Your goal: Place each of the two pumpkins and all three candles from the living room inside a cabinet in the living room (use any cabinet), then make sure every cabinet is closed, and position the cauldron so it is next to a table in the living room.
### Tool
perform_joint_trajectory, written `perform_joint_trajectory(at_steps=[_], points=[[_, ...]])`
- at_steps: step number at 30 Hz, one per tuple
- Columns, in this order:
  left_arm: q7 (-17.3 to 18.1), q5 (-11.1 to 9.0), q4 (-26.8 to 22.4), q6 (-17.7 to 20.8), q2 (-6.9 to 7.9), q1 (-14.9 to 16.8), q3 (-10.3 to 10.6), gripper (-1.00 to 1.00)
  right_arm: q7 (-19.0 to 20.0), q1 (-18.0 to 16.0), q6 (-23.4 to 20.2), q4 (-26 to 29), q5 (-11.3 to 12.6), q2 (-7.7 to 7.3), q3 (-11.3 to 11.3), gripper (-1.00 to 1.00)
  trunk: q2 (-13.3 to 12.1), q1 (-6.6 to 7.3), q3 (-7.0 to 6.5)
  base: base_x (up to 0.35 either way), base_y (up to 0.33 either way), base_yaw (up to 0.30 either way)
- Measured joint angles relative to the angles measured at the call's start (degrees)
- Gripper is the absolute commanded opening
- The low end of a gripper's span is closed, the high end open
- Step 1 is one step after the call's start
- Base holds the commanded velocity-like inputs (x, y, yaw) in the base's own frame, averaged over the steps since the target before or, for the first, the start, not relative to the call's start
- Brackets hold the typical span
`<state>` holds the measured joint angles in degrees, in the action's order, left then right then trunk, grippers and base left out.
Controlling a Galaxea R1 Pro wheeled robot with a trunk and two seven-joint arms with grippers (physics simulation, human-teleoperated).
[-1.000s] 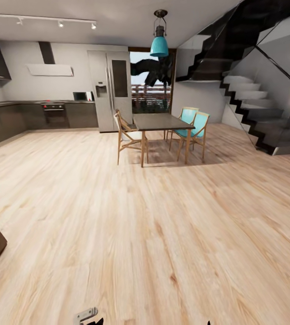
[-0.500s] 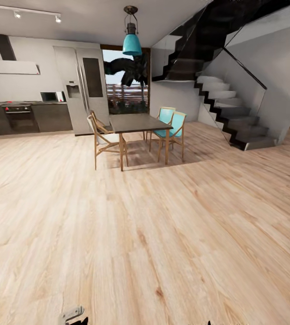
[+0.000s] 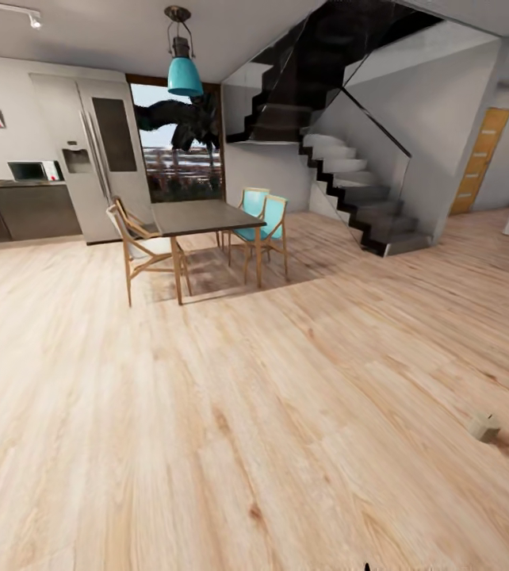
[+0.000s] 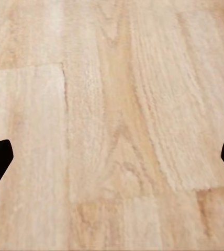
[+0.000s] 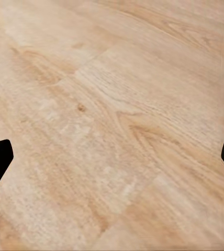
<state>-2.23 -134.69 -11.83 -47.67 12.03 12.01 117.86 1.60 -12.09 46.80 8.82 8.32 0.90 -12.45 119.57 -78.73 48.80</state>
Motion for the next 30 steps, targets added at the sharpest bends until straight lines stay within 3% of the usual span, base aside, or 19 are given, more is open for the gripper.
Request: perform_joint_trajectory(at_steps=[3,6,10,18,27,30], points=[[-0.03,-0.01,-0.02,-1.53,-0.12,-0.03,0.02,1.00,0.04,0.00,0.04,0.00,-0.05,0.03,0.02,1.00,0.00,0.00,0.00,0.000,0.000,-0.298],[-0.33,-0.02,-0.29,-7.76,-0.36,-0.11,0.10,1.00,0.07,0.00,0.06,0.00,-0.14,0.05,0.06,1.00,0.00,0.00,0.00,0.000,0.000,-0.297],[-0.45,-0.06,-0.41,-9.90,-0.45,-0.13,0.12,1.00,0.08,0.00,0.06,0.00,-0.17,0.06,0.06,1.00,0.00,0.00,0.00,0.000,0.000,-0.297],[-0.55,-0.07,-0.44,-10.35,-0.53,-0.14,0.13,1.00,0.08,0.00,0.01,0.00,-0.18,0.17,0.06,1.00,0.00,0.03,0.00,0.228,0.000,-0.261],[-0.56,-0.05,-0.44,-10.16,-1.31,-0.14,0.14,1.00,-0.03,-0.01,-0.02,-0.01,-0.16,-0.02,-0.03,1.00,0.00,0.03,0.00,0.330,0.000,-0.025],[-0.63,-0.07,-0.43,-7.92,-1.45,-0.14,0.14,1.00,-0.03,-0.01,-0.02,-0.01,-0.17,-0.10,-0.03,1.00,0.00,0.03,0.00,0.332,0.000,-0.001]])
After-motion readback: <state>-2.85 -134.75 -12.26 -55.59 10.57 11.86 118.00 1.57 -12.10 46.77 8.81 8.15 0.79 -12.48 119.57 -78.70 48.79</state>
